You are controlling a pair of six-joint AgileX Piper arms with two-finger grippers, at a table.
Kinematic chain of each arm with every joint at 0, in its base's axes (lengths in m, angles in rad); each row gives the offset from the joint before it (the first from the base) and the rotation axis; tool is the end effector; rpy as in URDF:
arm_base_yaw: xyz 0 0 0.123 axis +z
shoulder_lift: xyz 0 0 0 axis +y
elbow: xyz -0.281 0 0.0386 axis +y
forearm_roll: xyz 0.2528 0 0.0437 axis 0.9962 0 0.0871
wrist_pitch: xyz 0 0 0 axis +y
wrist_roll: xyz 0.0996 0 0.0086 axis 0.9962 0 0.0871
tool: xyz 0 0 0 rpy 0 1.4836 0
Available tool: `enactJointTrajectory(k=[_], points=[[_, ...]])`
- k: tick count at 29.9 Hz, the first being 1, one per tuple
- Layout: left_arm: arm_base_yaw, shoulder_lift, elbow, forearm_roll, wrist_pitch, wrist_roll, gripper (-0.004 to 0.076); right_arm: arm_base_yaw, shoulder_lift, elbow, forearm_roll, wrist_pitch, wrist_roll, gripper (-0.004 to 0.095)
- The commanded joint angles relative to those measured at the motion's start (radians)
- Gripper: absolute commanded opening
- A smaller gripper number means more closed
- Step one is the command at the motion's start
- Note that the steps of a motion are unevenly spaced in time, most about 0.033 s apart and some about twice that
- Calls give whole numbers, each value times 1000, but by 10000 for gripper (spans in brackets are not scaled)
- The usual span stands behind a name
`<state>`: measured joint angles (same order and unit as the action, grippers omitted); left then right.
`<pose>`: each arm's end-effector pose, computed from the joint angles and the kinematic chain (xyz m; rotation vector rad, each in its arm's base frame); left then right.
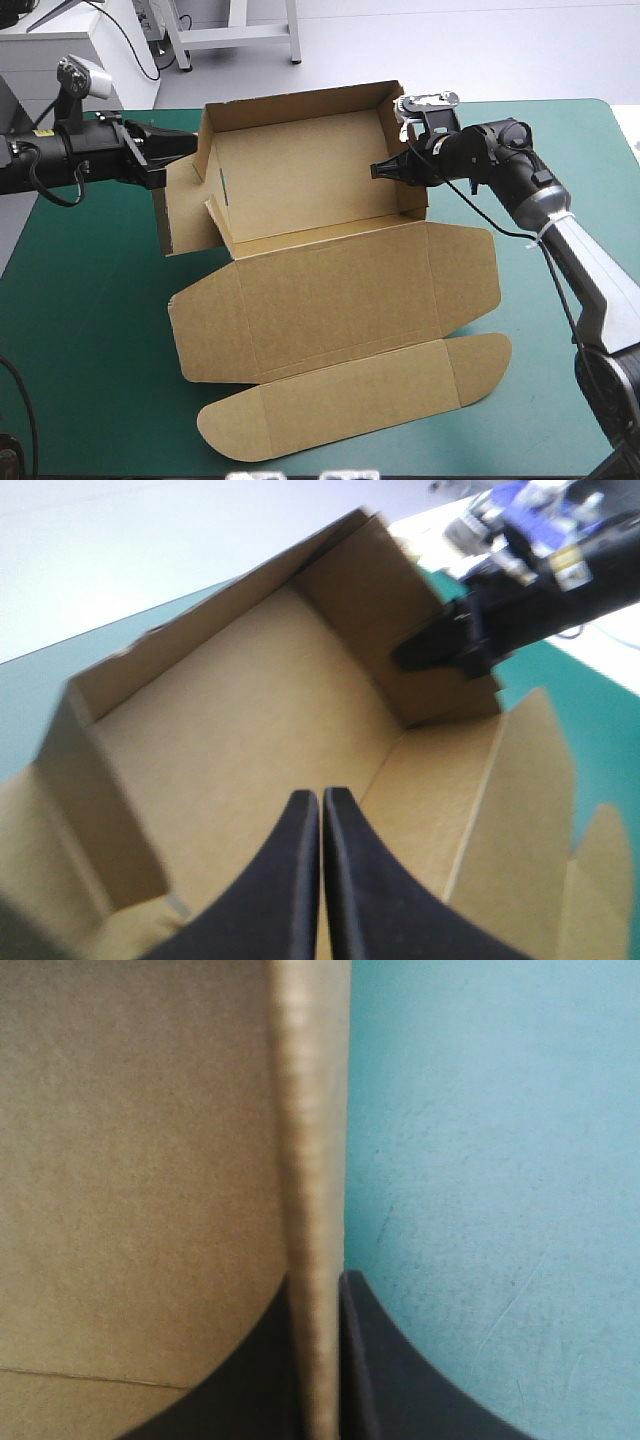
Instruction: Fold the box
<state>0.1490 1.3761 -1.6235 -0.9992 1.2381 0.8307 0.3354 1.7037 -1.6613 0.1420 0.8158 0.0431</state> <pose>0.2743 -0.0392 0.4728 0.6777 1.9074 -0.7017 0.3757 0.1419 0.3603 -0.2808 2.3426 0.3552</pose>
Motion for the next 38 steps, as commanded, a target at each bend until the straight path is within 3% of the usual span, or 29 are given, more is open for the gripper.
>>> enactJointTrajectory(k=[1,4,8,12,16,28,33,38], points=[[1,-62,-107,279,-85,-193,-8,-13,-55,-38,17,-54,0,-18],[1,-97,-110,509,-158,-333,-8,-53,-55,-38,72,-27,-43,-18],[1,-108,-108,726,-126,-395,-8,-167,-55,-38,316,53,-205,-20],[1,-91,-85,784,-114,-424,-8,-260,-59,-38,466,162,-329,-20],[1,-63,-24,699,-153,-424,-8,-292,-70,-38,454,212,-348,-18],[1,80,105,170,-150,-409,-8,-292,-116,-38,455,175,-337,-16],[-24,124,134,-139,-100,-274,-8,-270,-116,-38,446,136,-330,-16],[-56,129,134,-238,-74,-235,-8,-225,-116,-38,377,85,-276,-12]])
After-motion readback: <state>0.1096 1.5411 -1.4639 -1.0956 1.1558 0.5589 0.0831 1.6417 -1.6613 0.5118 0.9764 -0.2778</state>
